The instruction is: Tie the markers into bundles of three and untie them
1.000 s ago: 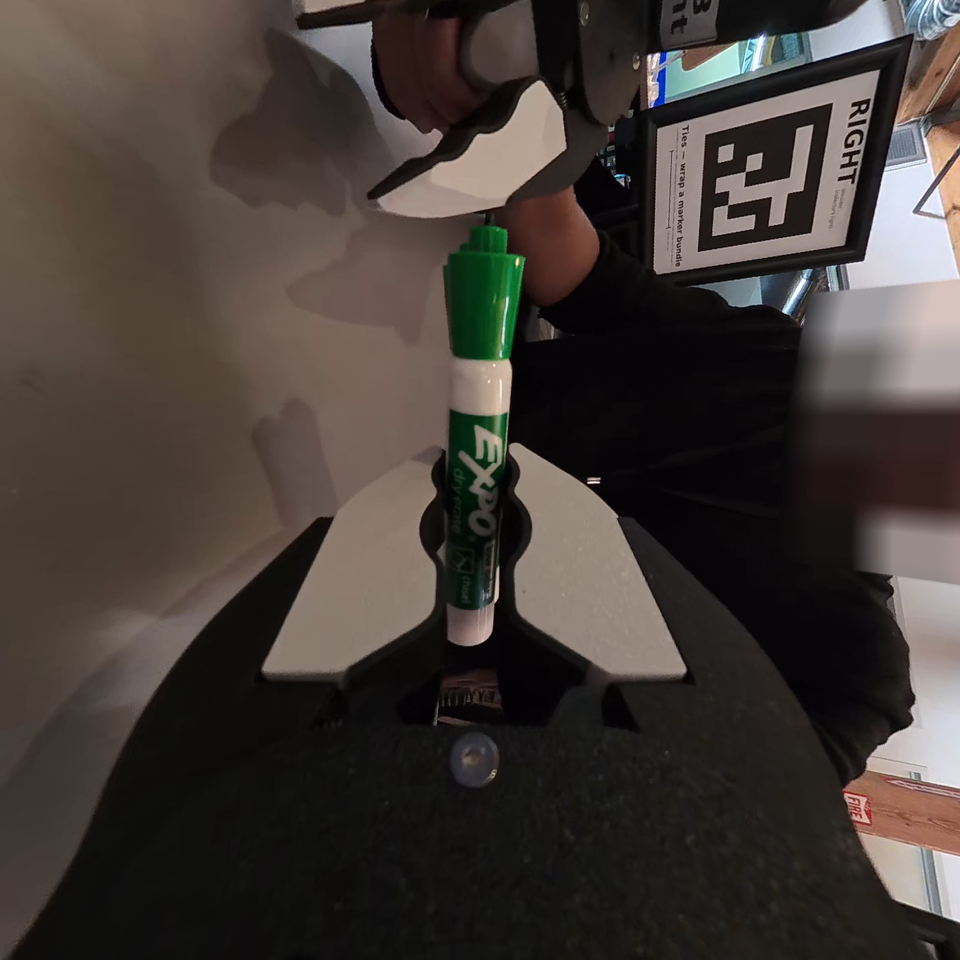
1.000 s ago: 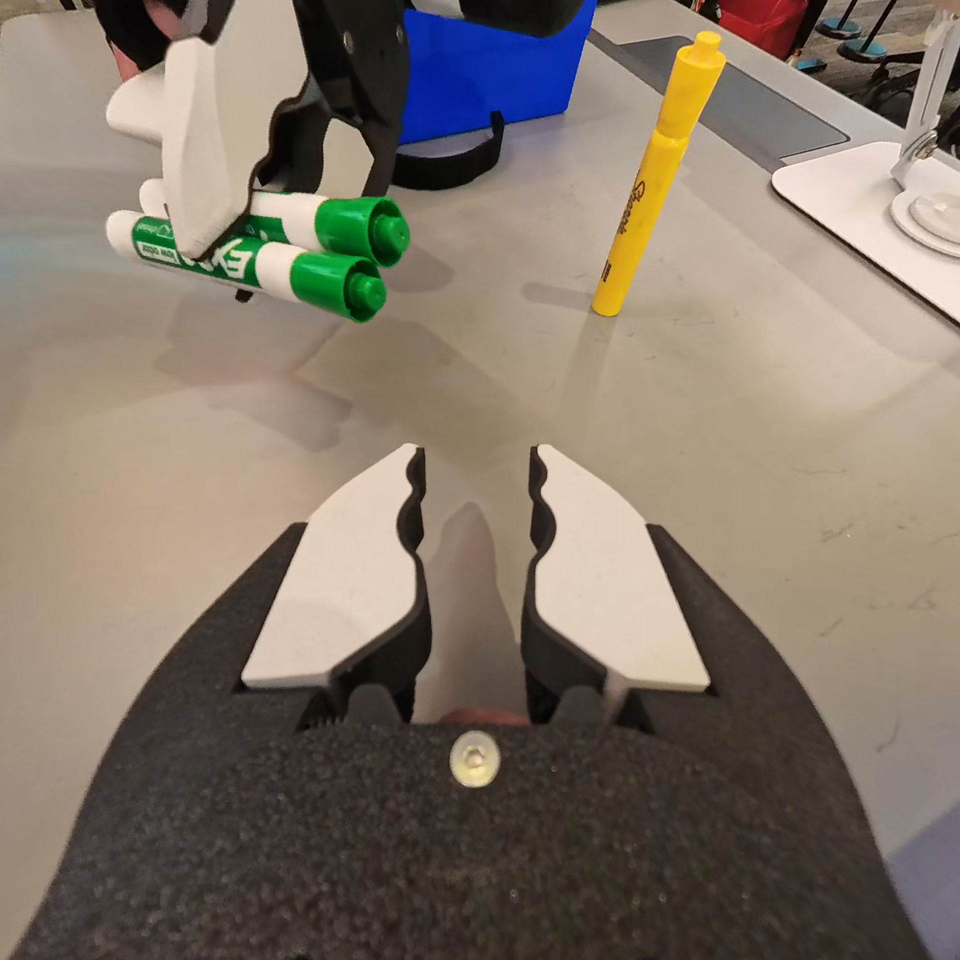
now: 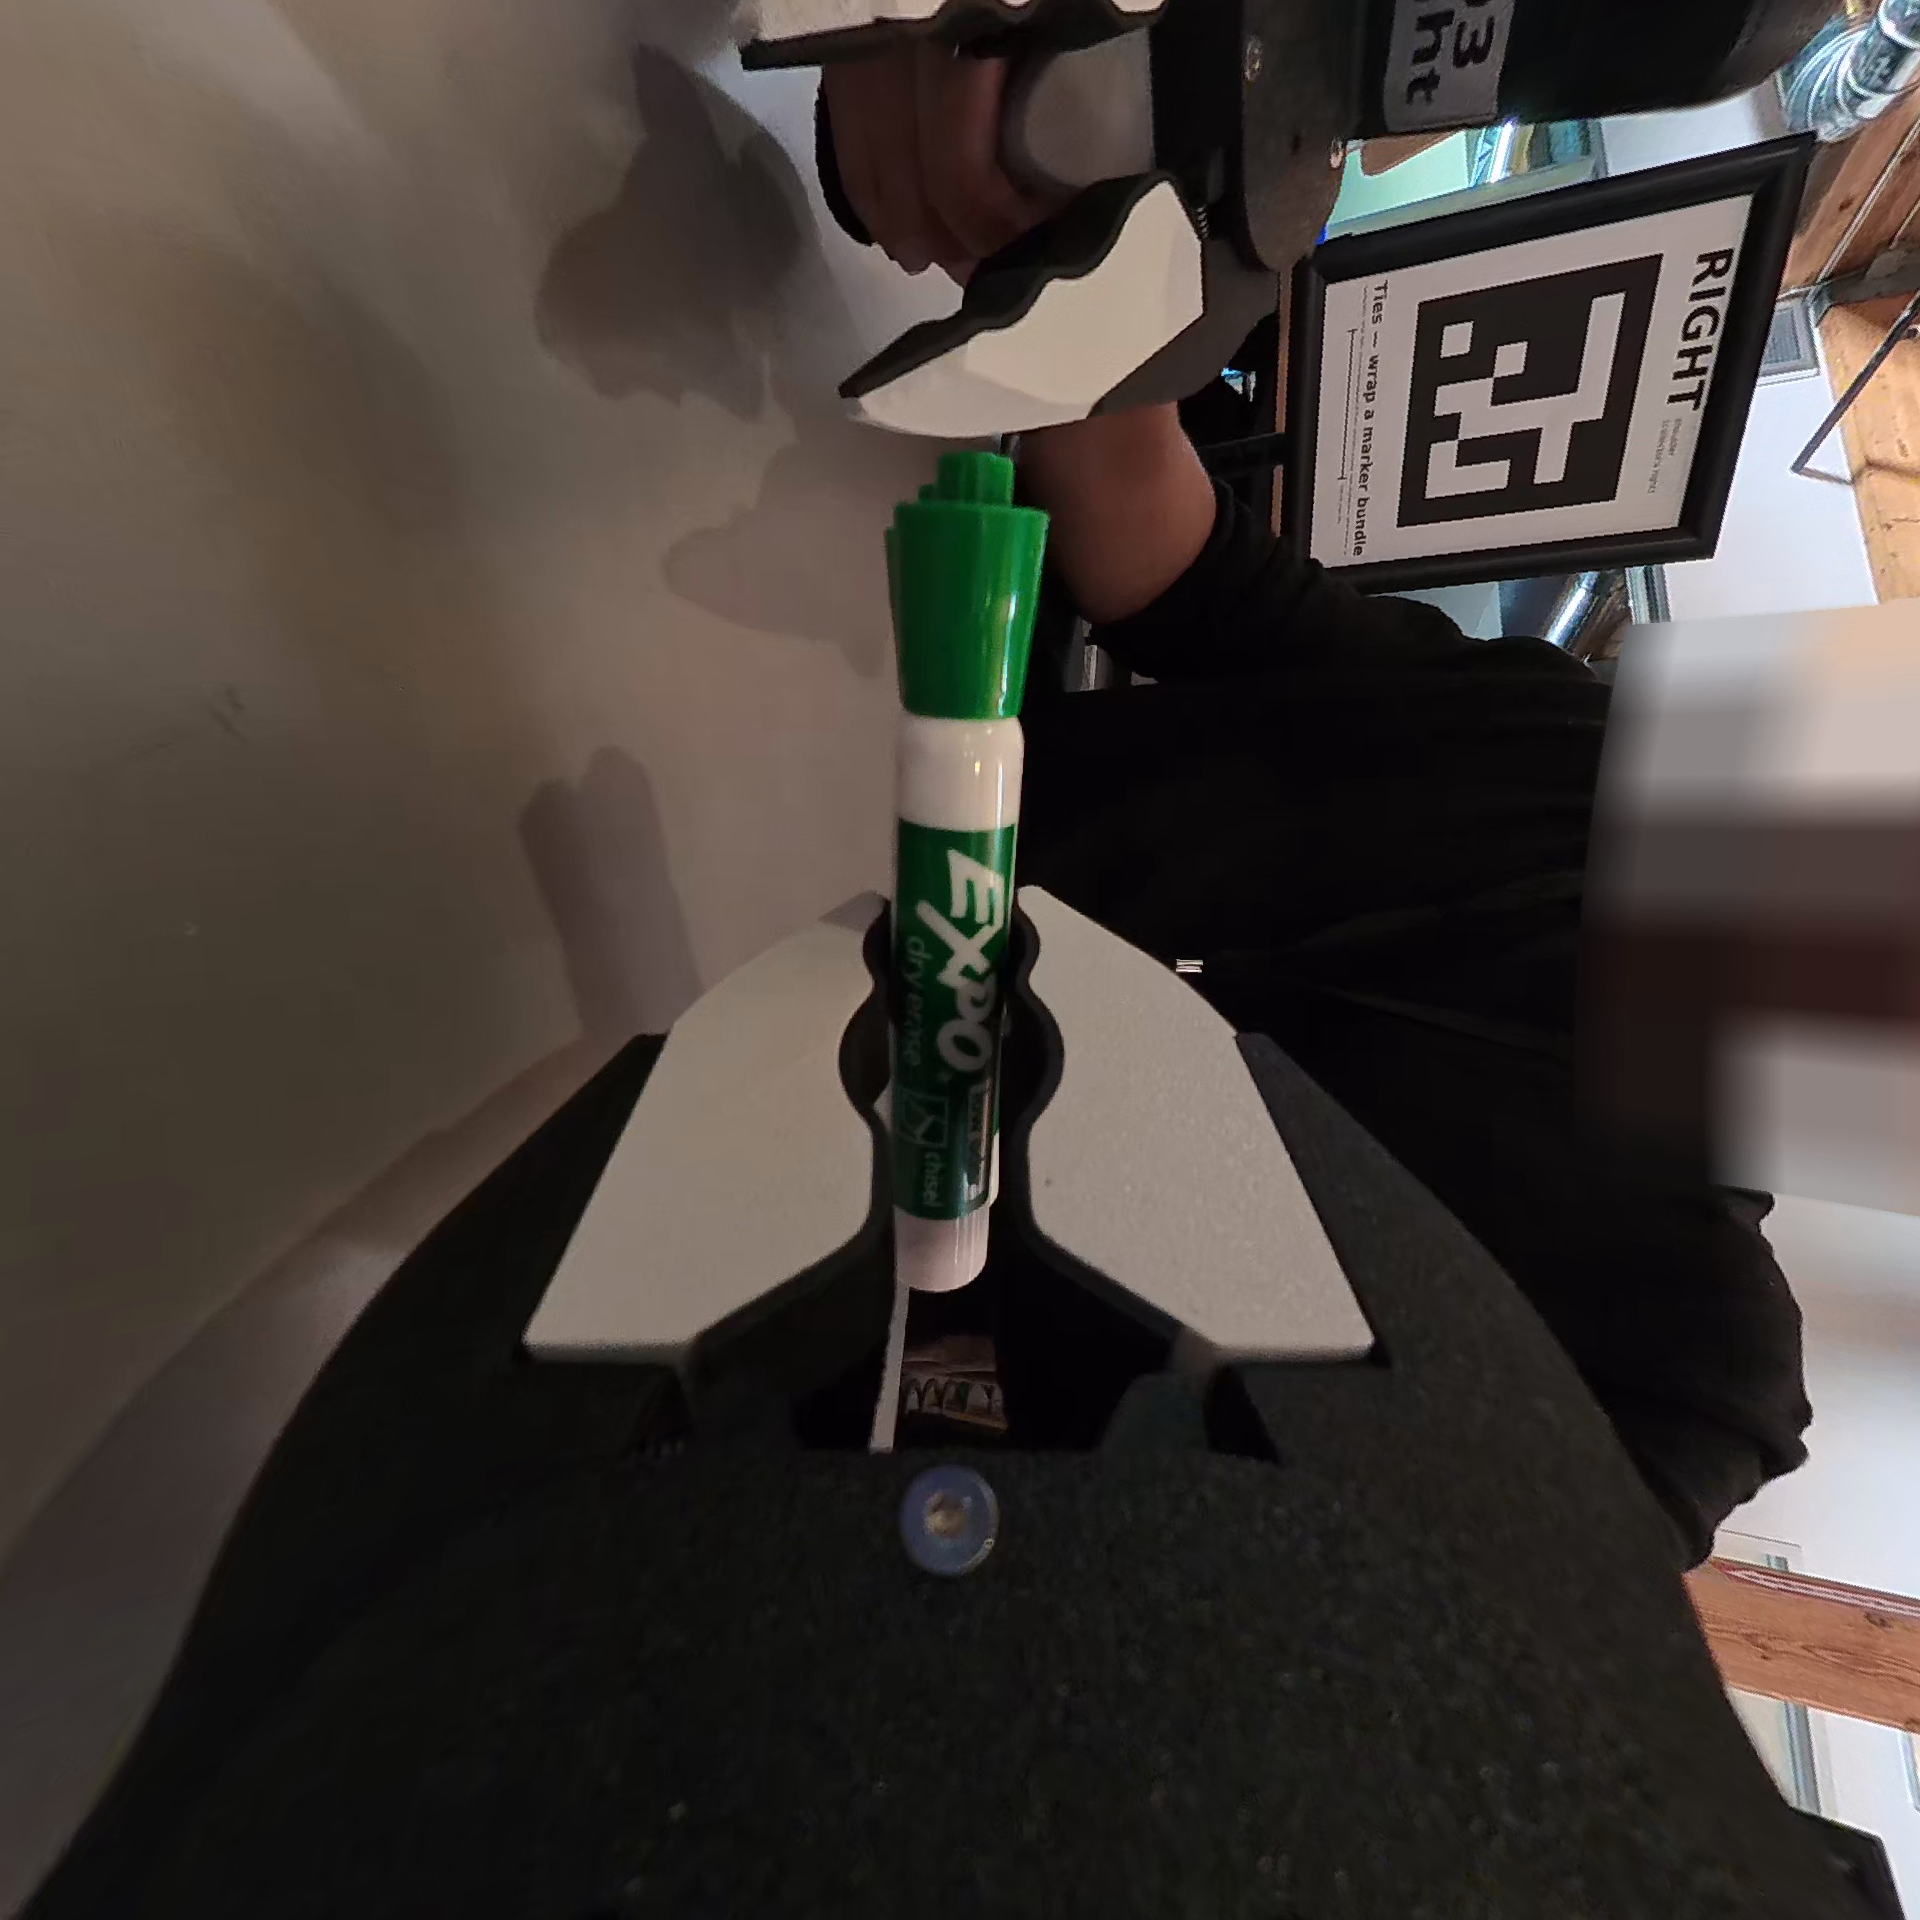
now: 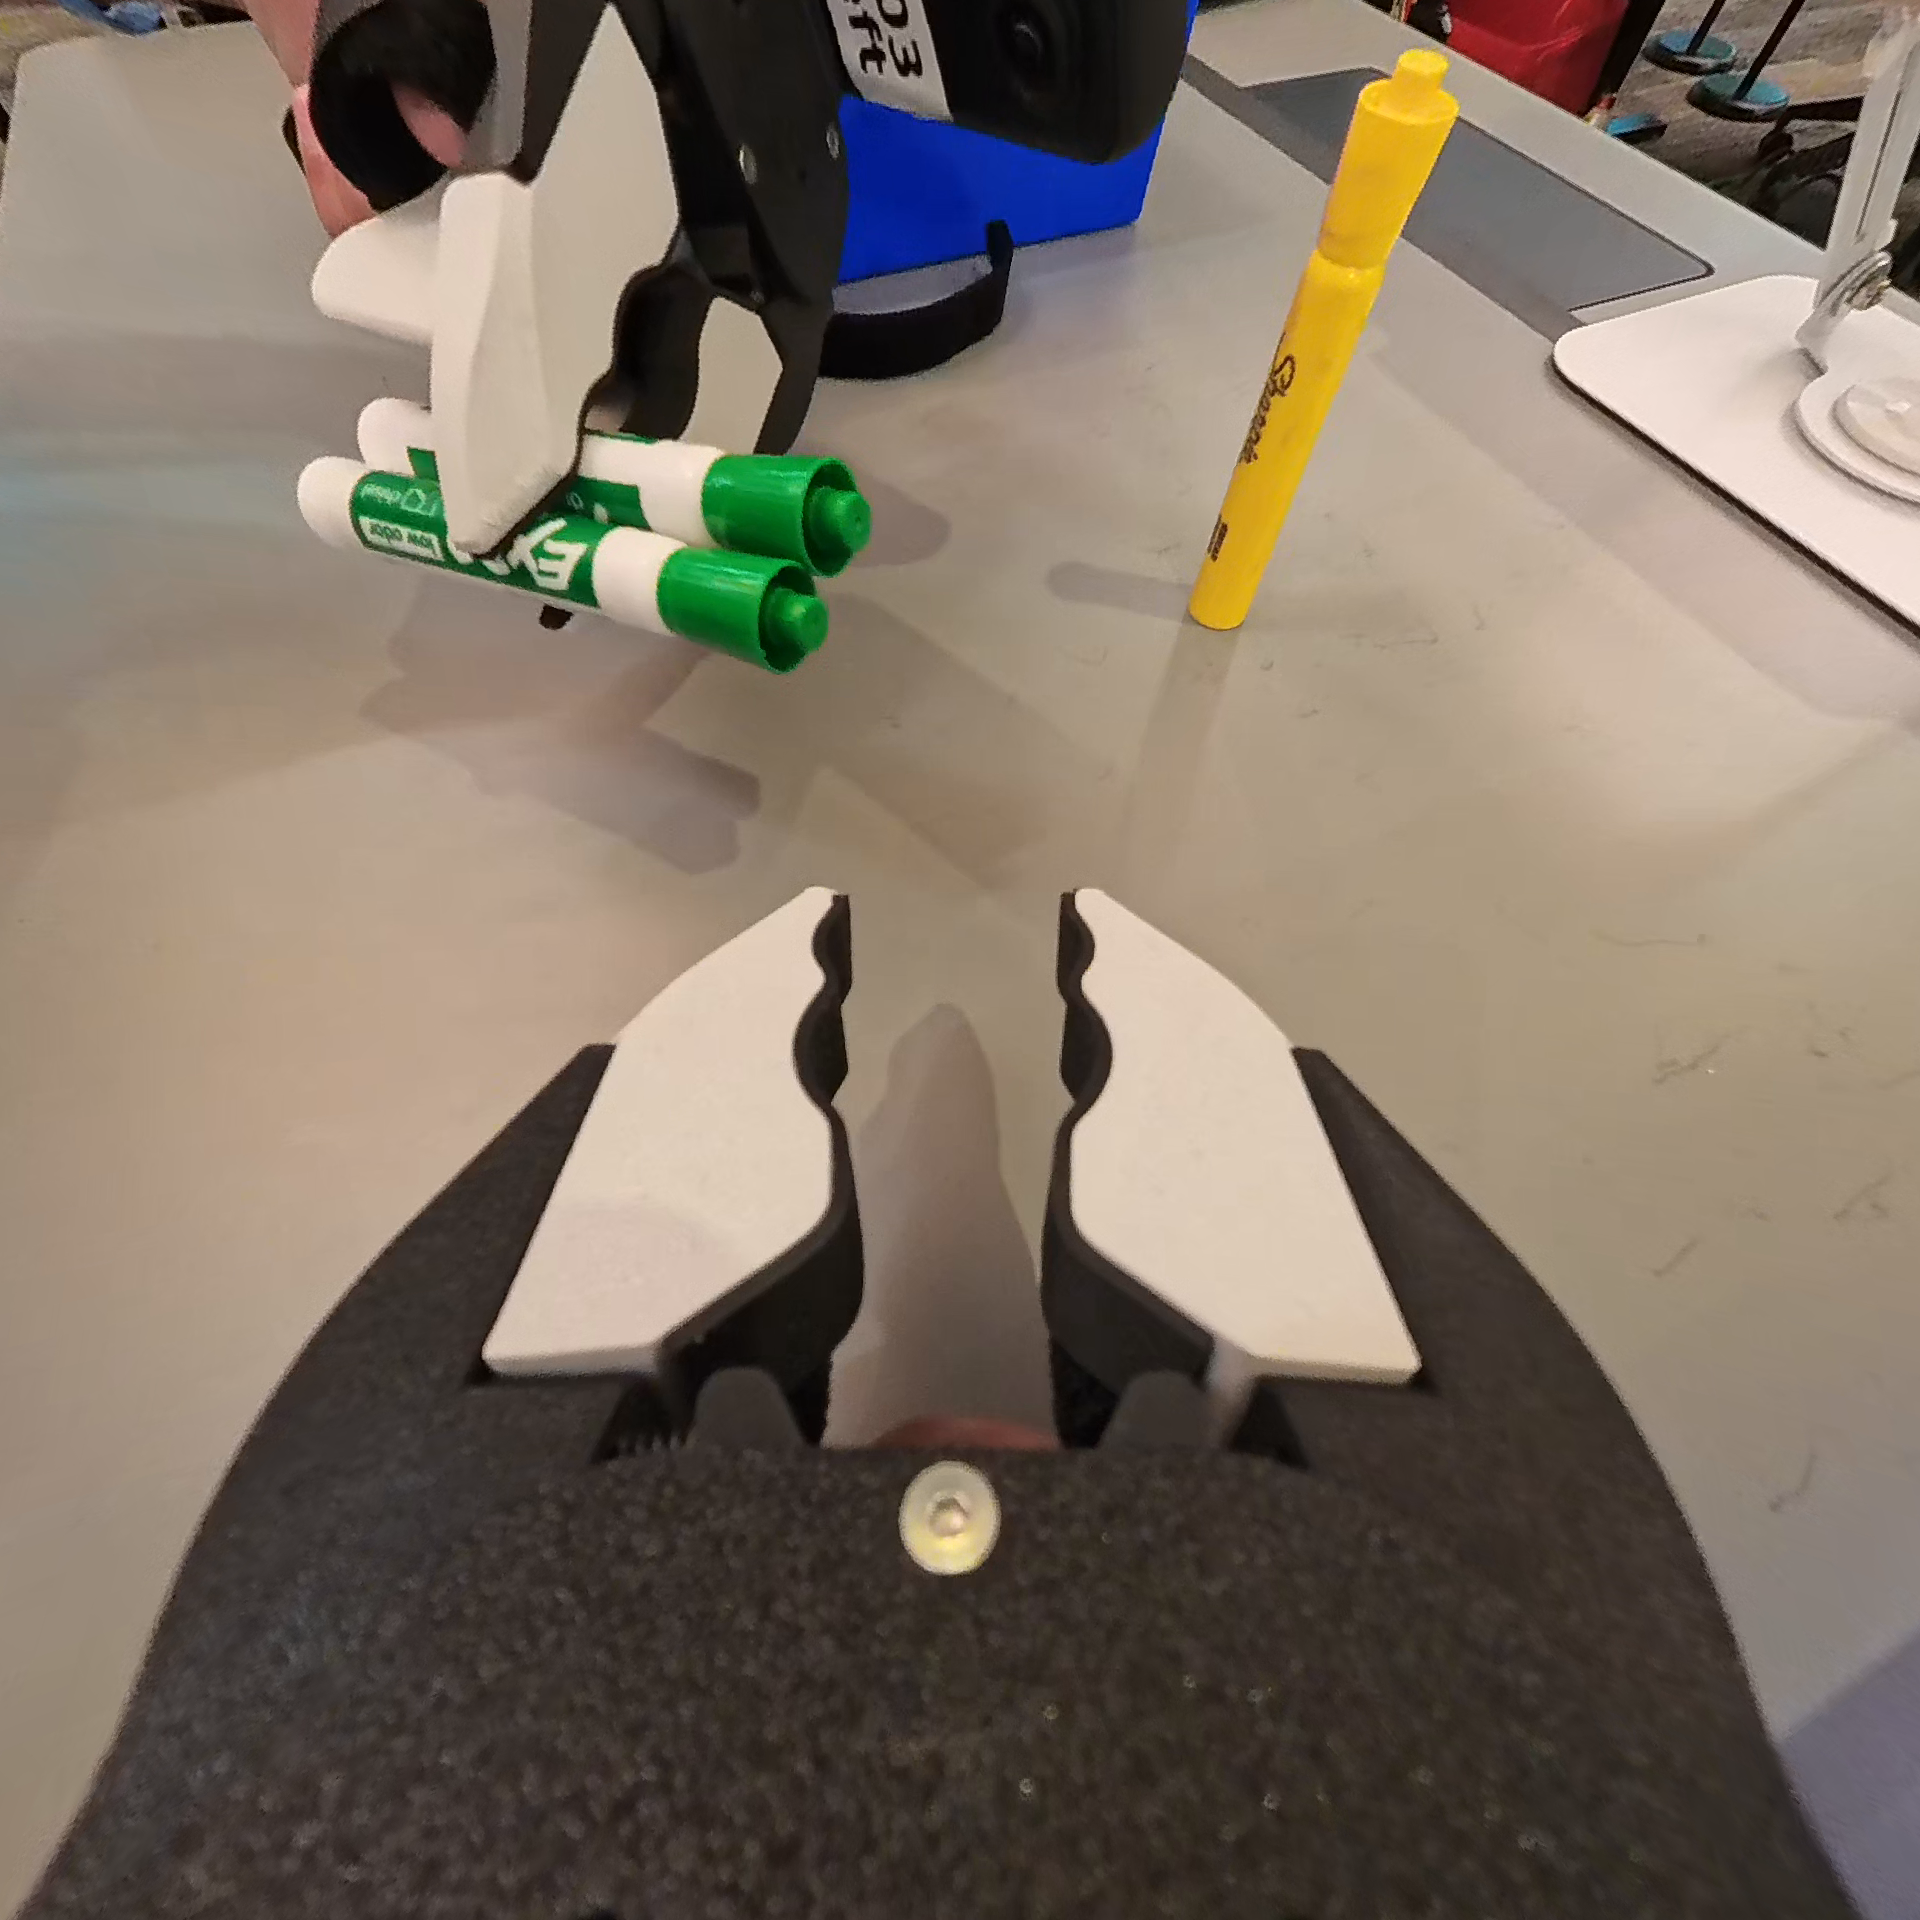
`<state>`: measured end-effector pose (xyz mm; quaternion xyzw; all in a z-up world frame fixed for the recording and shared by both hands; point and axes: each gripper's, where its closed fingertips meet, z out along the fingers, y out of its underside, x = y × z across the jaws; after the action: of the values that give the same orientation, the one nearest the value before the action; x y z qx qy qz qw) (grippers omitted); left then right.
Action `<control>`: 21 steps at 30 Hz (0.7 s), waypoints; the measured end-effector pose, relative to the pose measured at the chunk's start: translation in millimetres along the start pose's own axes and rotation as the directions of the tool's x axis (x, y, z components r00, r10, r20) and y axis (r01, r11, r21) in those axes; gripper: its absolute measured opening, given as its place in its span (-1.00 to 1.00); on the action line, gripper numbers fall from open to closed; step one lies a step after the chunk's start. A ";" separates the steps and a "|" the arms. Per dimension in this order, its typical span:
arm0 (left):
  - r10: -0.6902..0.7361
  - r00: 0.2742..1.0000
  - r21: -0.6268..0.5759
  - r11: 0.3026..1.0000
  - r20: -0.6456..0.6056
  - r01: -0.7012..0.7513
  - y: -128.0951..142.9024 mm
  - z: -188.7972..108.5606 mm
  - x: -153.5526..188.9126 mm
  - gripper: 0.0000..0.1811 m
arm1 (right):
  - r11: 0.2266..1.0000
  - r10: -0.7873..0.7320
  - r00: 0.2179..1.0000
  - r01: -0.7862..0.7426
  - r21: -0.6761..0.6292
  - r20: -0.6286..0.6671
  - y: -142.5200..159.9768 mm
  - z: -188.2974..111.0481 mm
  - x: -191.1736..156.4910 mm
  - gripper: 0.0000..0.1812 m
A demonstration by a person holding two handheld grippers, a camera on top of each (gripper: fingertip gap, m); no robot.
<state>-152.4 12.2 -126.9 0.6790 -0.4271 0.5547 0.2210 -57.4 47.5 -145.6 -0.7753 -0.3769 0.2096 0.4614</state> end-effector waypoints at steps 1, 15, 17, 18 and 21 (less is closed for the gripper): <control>0.001 1.000 -0.001 1.000 -0.001 -0.001 0.0 0.4 0.1 -0.80 | 1.000 0.000 1.000 0.000 0.000 0.000 -0.2 -0.1 0.0 -0.59; 0.003 1.000 -0.011 1.000 0.014 -0.003 2.7 0.0 -1.2 -0.80 | 1.000 0.000 1.000 0.000 -0.001 -0.001 0.2 -0.3 0.1 -0.59; 0.003 1.000 -0.009 1.000 0.019 -0.003 3.4 -1.2 -2.2 -0.81 | 1.000 0.000 1.000 0.000 -0.003 -0.001 0.5 0.0 0.3 -0.59; 0.003 1.000 -0.006 1.000 0.018 -0.003 3.6 -2.2 -2.3 -0.81 | 1.000 0.002 1.000 -0.002 -0.006 -0.005 0.6 0.1 1.1 -0.59; 0.010 1.000 0.004 1.000 0.019 -0.010 4.7 -5.9 -2.7 -0.81 | 1.000 0.016 1.000 -0.016 -0.007 -0.020 -6.2 -1.8 3.6 -0.59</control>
<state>-159.6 15.2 -128.5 0.6826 -0.4312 0.5503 0.2128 -56.4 51.1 -139.2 -0.7820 -0.3667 0.2041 0.4608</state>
